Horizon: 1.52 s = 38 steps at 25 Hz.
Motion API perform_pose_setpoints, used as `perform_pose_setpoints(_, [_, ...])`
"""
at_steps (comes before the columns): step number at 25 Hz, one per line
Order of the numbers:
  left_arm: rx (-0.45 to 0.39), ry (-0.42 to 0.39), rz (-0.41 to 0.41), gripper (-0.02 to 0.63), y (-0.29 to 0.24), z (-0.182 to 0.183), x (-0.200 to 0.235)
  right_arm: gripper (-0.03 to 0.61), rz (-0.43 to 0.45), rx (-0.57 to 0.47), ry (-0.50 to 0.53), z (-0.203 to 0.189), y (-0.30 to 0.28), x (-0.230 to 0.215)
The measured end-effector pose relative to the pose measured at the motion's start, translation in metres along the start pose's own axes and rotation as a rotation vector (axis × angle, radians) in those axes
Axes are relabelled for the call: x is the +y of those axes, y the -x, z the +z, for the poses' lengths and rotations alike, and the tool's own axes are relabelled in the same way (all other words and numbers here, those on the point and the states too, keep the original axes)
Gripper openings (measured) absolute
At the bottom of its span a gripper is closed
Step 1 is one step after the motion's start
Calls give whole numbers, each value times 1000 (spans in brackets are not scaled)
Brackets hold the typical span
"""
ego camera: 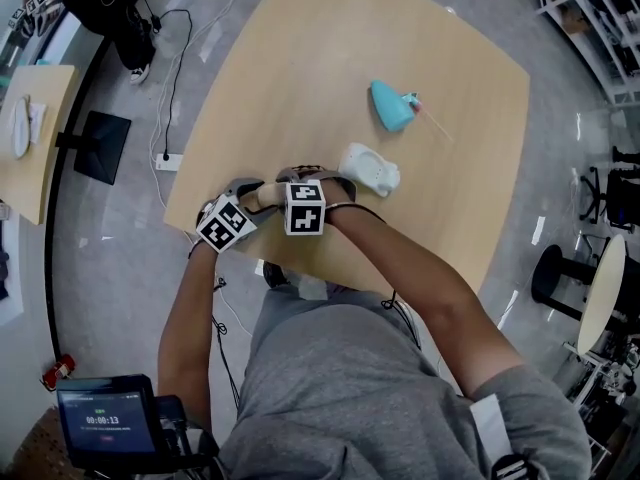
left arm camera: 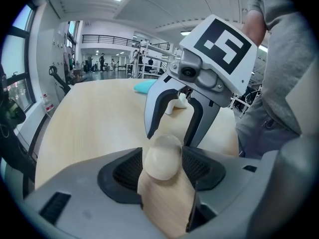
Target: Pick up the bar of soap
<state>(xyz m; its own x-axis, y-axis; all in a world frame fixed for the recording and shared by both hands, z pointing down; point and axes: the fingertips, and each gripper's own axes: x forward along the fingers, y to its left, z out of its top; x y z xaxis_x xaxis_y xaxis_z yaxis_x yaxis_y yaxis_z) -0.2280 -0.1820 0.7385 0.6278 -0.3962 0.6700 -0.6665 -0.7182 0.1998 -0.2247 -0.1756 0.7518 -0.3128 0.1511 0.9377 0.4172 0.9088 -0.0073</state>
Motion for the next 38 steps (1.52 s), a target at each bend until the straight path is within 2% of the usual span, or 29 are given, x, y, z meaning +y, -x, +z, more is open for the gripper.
perform_pose_setpoints(4, [-33, 10, 27, 249, 17, 11, -8, 255, -37, -20, -32, 1, 17, 5])
perform_pose_setpoints(11, [-144, -41, 109, 244, 67, 45, -6, 255, -181, -118, -154, 13, 69, -19])
perform_pose_setpoints(12, [-171, -45, 129, 222, 76, 53, -6, 255, -204, -137, -177, 15, 79, -23])
perform_pose_setpoints(15, [-259, -56, 188, 85, 105, 76, -7, 247, -276, -208, -239, 23, 112, -31])
perform_pose_setpoints(16, [-288, -61, 205, 46, 115, 84, -10, 187, -310, -241, -259, 27, 126, -33])
perform_pose_setpoints(17, [-318, -67, 221, 27, 125, 92, -13, 78, -348, -279, -279, 32, 141, -35])
perform_pose_setpoints(18, [-348, -71, 235, 17, 134, 100, -18, 27, -384, -321, -302, 36, 157, -36])
perform_pose_setpoints(19, [-380, -74, 246, 7, 144, 109, -23, 8, -413, -368, -328, 42, 173, -36])
perform_pose_setpoints(23, [-522, -33, 256, 5, 186, 146, -45, 6, -487, -585, -428, 71, 239, -27])
perform_pose_setpoints(26, [-617, -21, 261, 5, 218, 166, -65, 6, -544, -719, -451, 91, 284, -11])
perform_pose_setpoints(30, [-674, -69, 282, 5, 247, 167, -80, 6, -654, -806, -449, 106, 318, 8])
perform_pose_setpoints(34, [-692, -93, 296, 5, 261, 183, -93, 6, -722, -854, -460, 99, 358, 22])
perform_pose_setpoints(38, [-727, -112, 286, 5, 294, 182, -142, 6, -806, -895, -445, 110, 399, 82])
